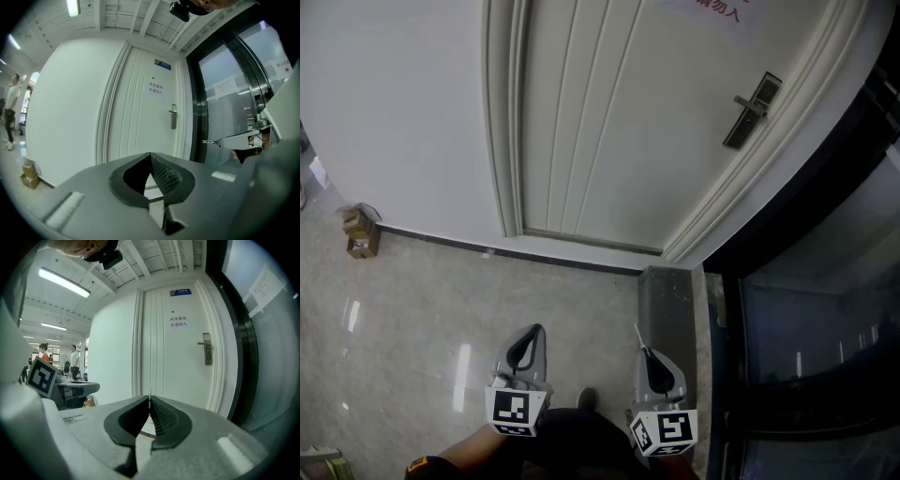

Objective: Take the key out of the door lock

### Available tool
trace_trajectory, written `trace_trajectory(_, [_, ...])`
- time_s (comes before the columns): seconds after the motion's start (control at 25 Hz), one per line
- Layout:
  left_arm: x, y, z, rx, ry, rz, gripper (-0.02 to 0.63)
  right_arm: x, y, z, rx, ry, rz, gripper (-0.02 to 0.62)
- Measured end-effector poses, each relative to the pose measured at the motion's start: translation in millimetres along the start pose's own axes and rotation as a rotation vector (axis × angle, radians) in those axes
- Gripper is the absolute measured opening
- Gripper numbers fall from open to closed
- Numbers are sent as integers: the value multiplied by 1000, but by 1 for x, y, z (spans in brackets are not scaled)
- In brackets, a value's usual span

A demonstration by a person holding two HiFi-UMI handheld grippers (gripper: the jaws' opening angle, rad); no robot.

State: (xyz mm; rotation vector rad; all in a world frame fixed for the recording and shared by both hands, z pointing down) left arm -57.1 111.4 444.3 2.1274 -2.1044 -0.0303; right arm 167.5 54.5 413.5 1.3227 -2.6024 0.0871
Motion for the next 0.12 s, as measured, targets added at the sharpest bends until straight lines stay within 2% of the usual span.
trace_trajectory(0.12, [3, -1, 1, -1, -3, 7, 17, 3, -3, 1, 0, -1, 5, 0])
Point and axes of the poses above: the fingertips, and each gripper's own axes: x forward along the fingers, y to its left, z out of its top, the point moved 6 cm from there along -x, backward along the fingers, and after that the axes turned 4 degrees about -z, right-handed, at the moved point
